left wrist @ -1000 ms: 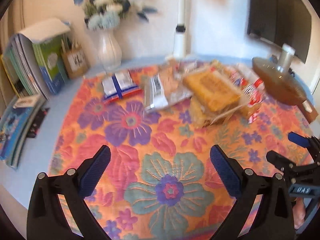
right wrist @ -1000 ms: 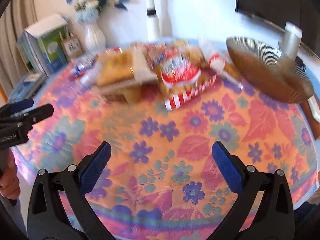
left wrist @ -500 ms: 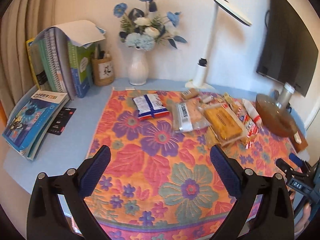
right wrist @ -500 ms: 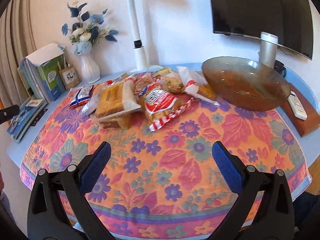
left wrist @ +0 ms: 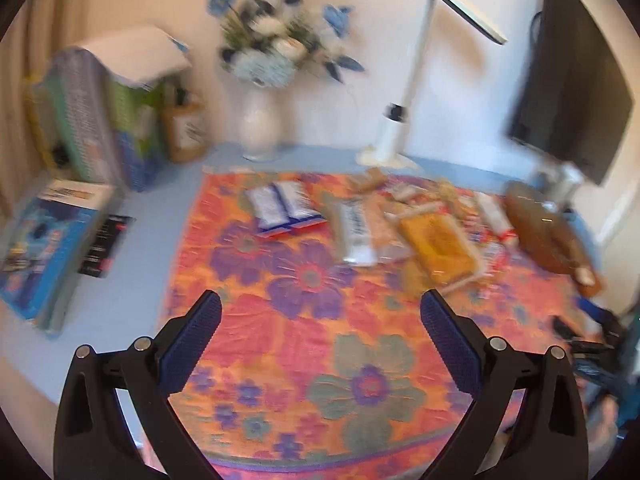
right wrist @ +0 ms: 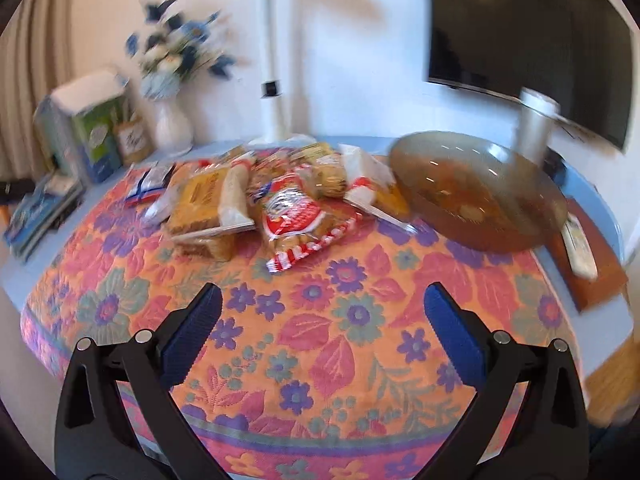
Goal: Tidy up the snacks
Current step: 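Move both tools over the snacks on the flowered cloth, then grasp the blue-striped white bag with left tool while right tool grasps the red printed bag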
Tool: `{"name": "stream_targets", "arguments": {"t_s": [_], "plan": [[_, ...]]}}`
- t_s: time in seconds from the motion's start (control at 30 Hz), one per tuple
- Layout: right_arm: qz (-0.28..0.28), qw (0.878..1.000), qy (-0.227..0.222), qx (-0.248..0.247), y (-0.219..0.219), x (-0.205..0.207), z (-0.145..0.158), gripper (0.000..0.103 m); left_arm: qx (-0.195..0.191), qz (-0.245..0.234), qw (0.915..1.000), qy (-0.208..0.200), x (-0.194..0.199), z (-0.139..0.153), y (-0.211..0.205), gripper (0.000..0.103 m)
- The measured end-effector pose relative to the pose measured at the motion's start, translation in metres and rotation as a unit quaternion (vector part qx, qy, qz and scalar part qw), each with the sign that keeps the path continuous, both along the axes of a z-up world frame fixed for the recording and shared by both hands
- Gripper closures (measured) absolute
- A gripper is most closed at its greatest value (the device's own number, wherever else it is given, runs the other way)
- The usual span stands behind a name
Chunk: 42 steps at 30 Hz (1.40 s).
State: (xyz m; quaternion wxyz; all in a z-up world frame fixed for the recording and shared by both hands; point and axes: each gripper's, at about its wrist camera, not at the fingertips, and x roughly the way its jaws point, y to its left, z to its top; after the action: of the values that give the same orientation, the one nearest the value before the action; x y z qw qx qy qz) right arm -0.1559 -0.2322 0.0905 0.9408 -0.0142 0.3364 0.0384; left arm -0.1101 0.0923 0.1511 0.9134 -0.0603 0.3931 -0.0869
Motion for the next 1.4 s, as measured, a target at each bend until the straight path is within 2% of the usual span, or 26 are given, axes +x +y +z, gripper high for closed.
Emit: {"name": "stream_targets", "arguments": {"t_s": [0.1, 0.23, 0.37, 0.47, 0.57, 0.67, 0.77, 0.9, 1.03, 1.17, 1.2, 1.23, 1.33, 1.4], "plan": [[0.038, 0.998, 0.004, -0.045, 0.008, 0.017, 0.011, 0.003, -0.005, -0.007, 0.9999, 0.008, 0.018, 0.008, 0.006, 0.005], [0.067, 0.996, 0.021, -0.064, 0.011, 0.042, 0.014, 0.003, -0.003, -0.002, 0.9999, 0.01, 0.046, 0.01, 0.009, 0.005], [0.089, 0.99, 0.053, -0.092, 0.015, 0.069, -0.002, 0.007, -0.035, -0.001, 0.9983, 0.046, 0.089, -0.01, 0.014, 0.005], [0.098, 0.986, 0.068, -0.117, 0.02, 0.082, -0.015, 0.01, -0.034, 0.011, 0.997, 0.069, 0.121, -0.032, 0.017, 0.005], [0.107, 0.983, 0.085, -0.12, 0.022, 0.102, -0.024, 0.014, -0.033, 0.018, 0.9958, 0.084, 0.148, -0.052, 0.02, 0.005], [0.119, 0.982, 0.098, -0.108, 0.023, 0.117, -0.027, 0.014, -0.034, 0.022, 0.9942, 0.1, 0.173, -0.069, 0.023, 0.005], [0.134, 0.978, 0.104, -0.118, 0.03, 0.134, -0.035, 0.013, -0.014, 0.038, 0.9929, 0.112, 0.2, -0.086, 0.021, 0.005], [0.141, 0.976, 0.115, -0.121, 0.034, 0.152, -0.043, 0.013, -0.014, 0.048, 0.9903, 0.129, 0.228, -0.111, 0.019, 0.005], [0.151, 0.973, 0.134, -0.112, 0.037, 0.165, -0.053, 0.013, 0.001, 0.071, 0.9891, 0.129, 0.239, -0.129, 0.02, 0.005], [0.157, 0.971, 0.141, -0.115, 0.042, 0.173, -0.06, 0.014, -0.013, 0.077, 0.9879, 0.134, 0.245, -0.14, 0.025, 0.006], [0.161, 0.97, 0.146, -0.11, 0.043, 0.174, -0.063, 0.02, -0.002, 0.07, 0.9895, 0.126, 0.244, -0.139, 0.022, 0.012], [0.16, 0.97, 0.149, -0.109, 0.044, 0.174, -0.065, 0.023, 0.003, 0.063, 0.9906, 0.122, 0.244, -0.138, 0.02, 0.029], [0.157, 0.97, 0.135, -0.124, 0.047, 0.165, -0.066, 0.028, 0.037, 0.065, 0.9916, 0.105, 0.239, -0.131, 0.011, 0.045], [0.151, 0.972, 0.132, -0.125, 0.046, 0.145, -0.065, 0.03, 0.043, 0.061, 0.9926, 0.096, 0.233, -0.126, 0.01, 0.047]]}}
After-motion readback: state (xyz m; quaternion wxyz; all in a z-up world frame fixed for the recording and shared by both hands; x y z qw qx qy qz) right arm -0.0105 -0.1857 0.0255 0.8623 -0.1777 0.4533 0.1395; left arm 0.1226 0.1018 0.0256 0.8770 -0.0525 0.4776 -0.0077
